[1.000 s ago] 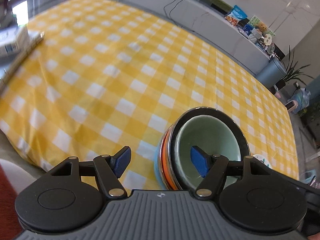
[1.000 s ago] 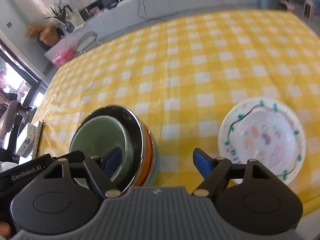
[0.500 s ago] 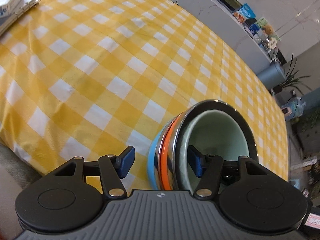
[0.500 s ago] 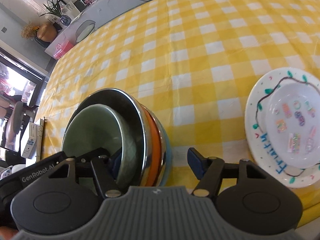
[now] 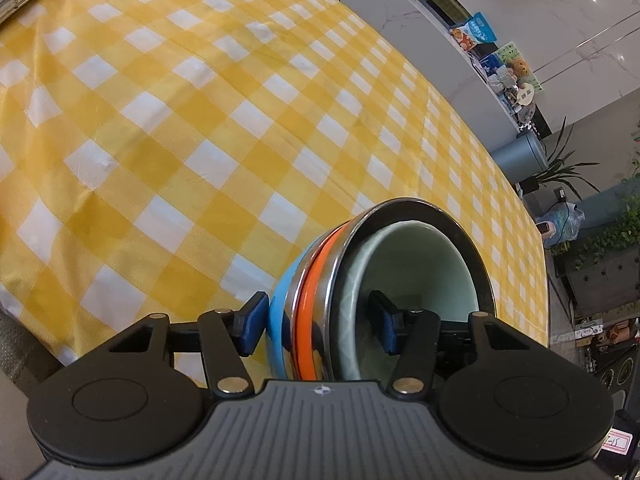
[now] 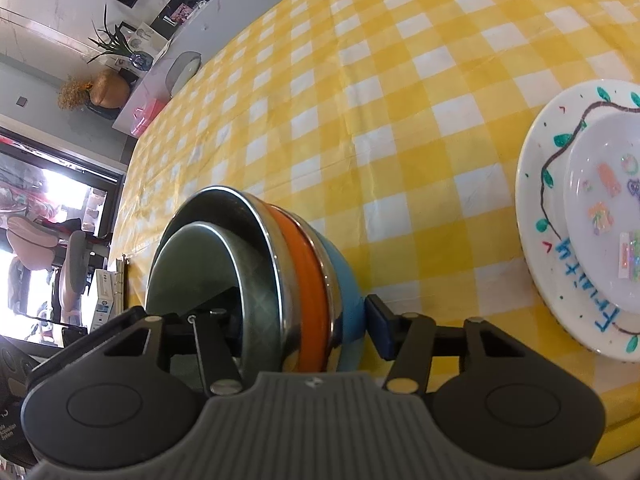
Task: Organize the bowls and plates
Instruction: 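Lift the bowl stack with both tools and lower it onto the plate stack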
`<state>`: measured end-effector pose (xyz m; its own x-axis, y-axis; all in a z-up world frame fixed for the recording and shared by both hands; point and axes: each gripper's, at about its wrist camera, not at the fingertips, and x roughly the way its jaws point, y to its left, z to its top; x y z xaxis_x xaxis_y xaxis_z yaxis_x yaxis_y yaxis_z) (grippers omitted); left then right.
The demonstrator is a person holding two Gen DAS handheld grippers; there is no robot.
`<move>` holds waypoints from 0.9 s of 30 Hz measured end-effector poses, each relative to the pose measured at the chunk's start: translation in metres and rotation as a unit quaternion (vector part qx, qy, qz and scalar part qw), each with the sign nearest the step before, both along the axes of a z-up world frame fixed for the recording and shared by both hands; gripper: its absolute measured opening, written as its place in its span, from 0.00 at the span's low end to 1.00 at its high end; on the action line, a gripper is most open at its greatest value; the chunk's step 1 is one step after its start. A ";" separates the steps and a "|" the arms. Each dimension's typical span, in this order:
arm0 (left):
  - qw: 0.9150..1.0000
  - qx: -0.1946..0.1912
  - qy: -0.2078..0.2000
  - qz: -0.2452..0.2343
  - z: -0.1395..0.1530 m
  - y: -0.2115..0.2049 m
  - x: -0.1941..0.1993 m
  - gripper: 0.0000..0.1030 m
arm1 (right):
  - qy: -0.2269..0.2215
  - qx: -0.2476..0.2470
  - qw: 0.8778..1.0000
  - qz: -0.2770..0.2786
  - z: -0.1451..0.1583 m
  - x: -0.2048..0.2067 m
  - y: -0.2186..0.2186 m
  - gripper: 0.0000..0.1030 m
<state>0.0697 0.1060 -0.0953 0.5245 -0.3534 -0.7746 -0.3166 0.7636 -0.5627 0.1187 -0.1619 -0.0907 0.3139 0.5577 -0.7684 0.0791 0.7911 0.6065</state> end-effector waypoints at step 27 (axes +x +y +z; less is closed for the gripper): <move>1.000 -0.005 -0.024 -0.015 0.023 -0.016 -0.006 0.53 | -0.010 0.014 0.999 -0.029 0.021 -0.012 -0.028 0.50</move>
